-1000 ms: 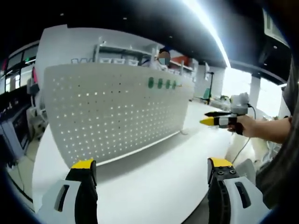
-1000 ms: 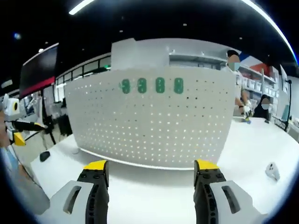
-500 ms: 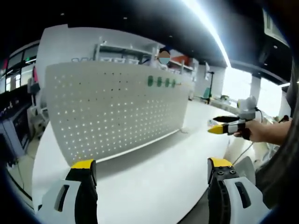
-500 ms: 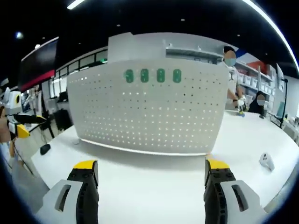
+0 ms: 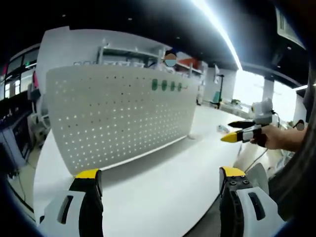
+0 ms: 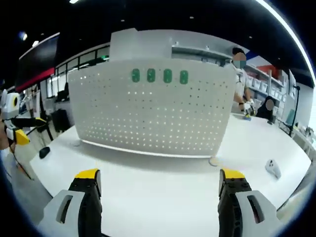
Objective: Insert the hook assembly into the mounting plate slot until the hook locks in place.
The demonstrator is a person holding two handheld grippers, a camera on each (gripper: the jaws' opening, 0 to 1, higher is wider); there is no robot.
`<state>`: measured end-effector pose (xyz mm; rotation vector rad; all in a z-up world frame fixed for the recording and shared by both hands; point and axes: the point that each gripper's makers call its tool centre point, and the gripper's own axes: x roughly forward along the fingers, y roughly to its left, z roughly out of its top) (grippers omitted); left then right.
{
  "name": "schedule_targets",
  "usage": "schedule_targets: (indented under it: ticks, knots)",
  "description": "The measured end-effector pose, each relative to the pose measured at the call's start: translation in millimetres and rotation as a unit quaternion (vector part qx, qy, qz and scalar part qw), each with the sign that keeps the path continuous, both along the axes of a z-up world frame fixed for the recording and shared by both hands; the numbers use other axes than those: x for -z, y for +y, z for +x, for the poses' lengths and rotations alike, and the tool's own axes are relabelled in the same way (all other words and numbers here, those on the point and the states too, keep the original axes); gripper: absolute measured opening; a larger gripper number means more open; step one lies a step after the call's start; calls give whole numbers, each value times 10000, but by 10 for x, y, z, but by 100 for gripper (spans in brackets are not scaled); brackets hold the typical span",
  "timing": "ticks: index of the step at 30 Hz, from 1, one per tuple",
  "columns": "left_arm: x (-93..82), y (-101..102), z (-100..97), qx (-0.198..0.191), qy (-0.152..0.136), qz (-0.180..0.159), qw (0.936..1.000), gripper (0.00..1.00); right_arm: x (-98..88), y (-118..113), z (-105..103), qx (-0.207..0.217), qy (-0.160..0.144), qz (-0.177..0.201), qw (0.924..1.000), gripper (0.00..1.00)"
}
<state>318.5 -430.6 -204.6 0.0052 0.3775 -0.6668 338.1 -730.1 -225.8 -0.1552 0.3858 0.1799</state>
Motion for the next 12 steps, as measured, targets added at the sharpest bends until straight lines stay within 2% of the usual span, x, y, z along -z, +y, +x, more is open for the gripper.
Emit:
schedule_targets:
  ticks: [2,6,8,11,12]
  knots:
    - [-18,-3,-13,16,-26,2,10000,100,-73,119,-31,-86,-78,263,9996,100]
    - [13,-46,-75,157,-35,129,9998,100,-96,196,-61,-190,-67,292,9994,100]
    - [37,-70,-132,197,52,60,9998,100,-93,251,-103,-277,-60,424,9987,100]
    - [77,-121,-243,262,183,-119,9994,100,-145,368,-206,-395,-204,884,9951,100]
    - [90,-145,-283,278,251,-232,9990,100,-209,470,-228,-536,-384,1254,9899,100]
